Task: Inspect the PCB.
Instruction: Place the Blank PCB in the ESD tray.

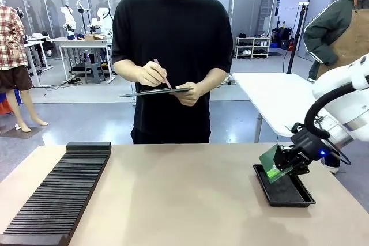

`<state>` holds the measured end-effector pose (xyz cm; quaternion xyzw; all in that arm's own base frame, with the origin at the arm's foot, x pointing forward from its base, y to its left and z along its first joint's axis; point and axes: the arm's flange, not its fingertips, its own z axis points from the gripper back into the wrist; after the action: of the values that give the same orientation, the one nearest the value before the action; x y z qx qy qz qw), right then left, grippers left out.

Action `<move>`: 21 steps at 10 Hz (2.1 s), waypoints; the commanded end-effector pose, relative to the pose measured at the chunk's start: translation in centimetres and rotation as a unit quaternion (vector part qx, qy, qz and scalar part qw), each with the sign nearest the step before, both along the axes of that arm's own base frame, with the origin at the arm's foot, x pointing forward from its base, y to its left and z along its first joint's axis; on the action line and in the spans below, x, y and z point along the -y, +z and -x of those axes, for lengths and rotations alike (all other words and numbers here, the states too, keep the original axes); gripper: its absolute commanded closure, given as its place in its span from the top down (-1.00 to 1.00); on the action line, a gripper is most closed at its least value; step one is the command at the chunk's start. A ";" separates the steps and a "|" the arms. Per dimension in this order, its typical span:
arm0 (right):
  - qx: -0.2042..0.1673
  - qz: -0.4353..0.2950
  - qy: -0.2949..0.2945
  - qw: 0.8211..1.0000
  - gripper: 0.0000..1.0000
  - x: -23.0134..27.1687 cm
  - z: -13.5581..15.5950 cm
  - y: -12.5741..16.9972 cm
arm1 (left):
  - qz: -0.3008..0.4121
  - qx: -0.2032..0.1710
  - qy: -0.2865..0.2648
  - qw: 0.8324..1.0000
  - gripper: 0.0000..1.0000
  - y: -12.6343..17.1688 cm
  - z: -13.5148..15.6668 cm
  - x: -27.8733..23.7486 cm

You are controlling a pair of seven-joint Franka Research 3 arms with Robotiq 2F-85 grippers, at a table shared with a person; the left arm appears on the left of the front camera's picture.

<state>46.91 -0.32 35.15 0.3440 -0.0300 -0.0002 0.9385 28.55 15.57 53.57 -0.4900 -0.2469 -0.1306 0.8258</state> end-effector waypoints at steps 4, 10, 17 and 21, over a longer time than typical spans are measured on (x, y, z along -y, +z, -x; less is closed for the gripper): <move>-0.013 0.011 -0.025 1.000 -0.95 0.3 -1.6 -2.9 | -0.006 -0.006 0.000 1.000 1.00 0.0 0.1 0.1; -0.022 0.031 -0.055 0.998 -0.52 0.8 -1.8 -4.1 | -0.006 -0.006 0.000 1.000 1.00 0.0 0.1 0.1; 0.021 0.096 -0.089 0.991 1.00 -1.0 0.4 -1.8 | -0.006 -0.006 0.000 1.000 1.00 0.0 0.1 0.1; 0.028 0.144 -0.114 0.982 1.00 -1.2 1.5 1.2 | -0.006 -0.006 0.000 1.000 1.00 0.0 0.1 0.1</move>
<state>46.18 0.33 35.38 0.2201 -0.0964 -0.0787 0.9675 28.55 15.57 53.57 -0.4900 -0.2468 -0.1306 0.8258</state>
